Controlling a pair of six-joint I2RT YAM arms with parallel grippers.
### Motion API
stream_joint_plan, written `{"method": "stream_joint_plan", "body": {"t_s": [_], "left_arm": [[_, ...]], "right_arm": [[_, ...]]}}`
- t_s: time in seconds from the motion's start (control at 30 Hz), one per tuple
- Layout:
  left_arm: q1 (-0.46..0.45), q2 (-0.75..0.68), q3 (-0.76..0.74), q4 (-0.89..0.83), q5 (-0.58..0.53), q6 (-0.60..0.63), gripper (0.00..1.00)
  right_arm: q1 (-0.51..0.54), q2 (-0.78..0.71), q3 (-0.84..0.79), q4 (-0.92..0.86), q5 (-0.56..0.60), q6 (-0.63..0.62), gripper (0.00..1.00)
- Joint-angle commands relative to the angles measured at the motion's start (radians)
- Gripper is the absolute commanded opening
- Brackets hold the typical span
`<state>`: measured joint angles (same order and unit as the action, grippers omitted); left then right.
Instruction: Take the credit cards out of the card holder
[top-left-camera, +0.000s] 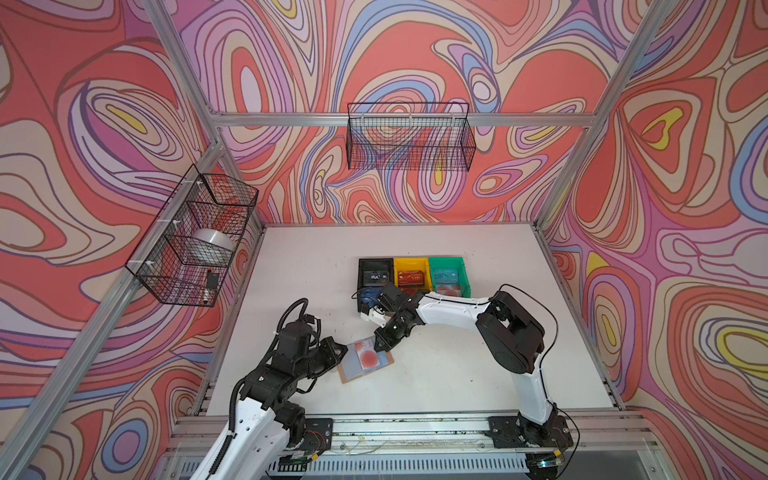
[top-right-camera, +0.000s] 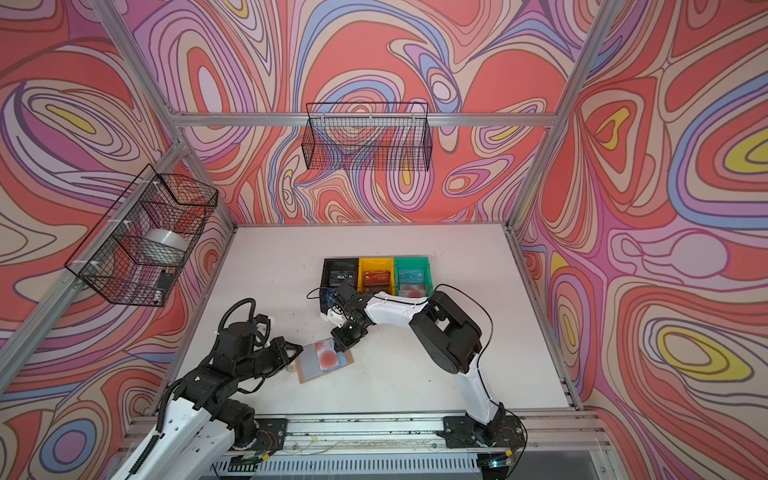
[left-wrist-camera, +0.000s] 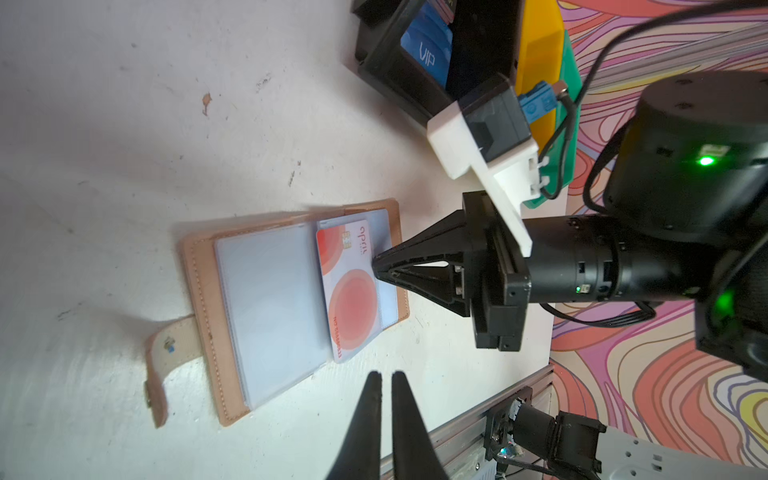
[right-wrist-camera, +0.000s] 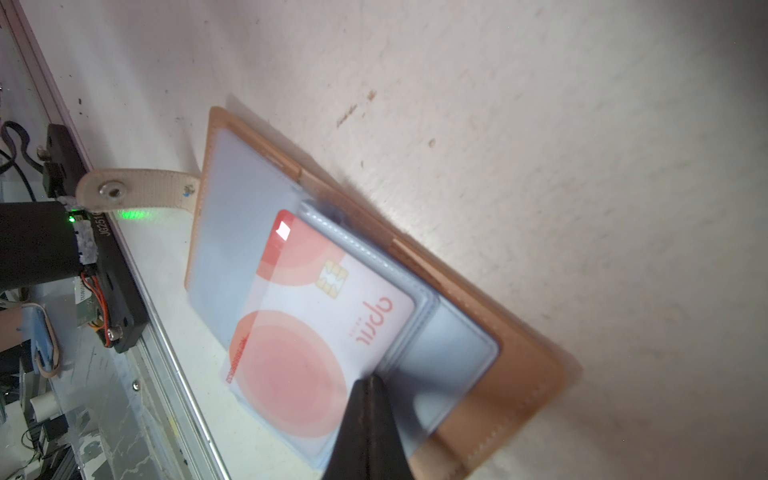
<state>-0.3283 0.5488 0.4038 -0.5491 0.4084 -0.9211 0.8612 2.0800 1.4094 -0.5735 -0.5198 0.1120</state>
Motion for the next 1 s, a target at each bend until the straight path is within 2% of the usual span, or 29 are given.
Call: {"method": "stream_joint_plan", "body": {"t_s": [0.0,0.1,0.2,0.4,0.53,0.77,0.97], "left_arm": [[-0.003,0.031,-0.080,0.075,0.054,-0.053,0.11],[-0.004,0.097,-0.155,0.257,0.096,-0.100,0.11],[-0.004,0.167,-0.185,0.352,0.110,-0.105,0.10],[-0.004,0.218,-0.214,0.440,0.106,-0.112,0.11],[-0.004,0.211,-0.244,0.500,0.114,-0.139,0.16],[-0.005,0.177,-0.265,0.489,0.087,-0.140,0.20],[-0.004,0.213,-0.274,0.534,0.089,-0.139,0.22]], "right_arm": [[0.007,0.016,0.017,-0.031,0.026,-0.018,0.03],[0.007,0.018,0.017,-0.031,0.028,-0.018,0.04],[0.006,0.017,0.016,-0.032,0.030,-0.017,0.04],[0.007,0.017,0.011,-0.034,0.037,-0.020,0.04],[0.006,0.021,0.013,-0.035,0.036,-0.020,0.04],[0.007,0.027,0.014,-0.039,0.035,-0.024,0.04],[0.007,0.029,0.014,-0.036,0.035,-0.027,0.05]]}}
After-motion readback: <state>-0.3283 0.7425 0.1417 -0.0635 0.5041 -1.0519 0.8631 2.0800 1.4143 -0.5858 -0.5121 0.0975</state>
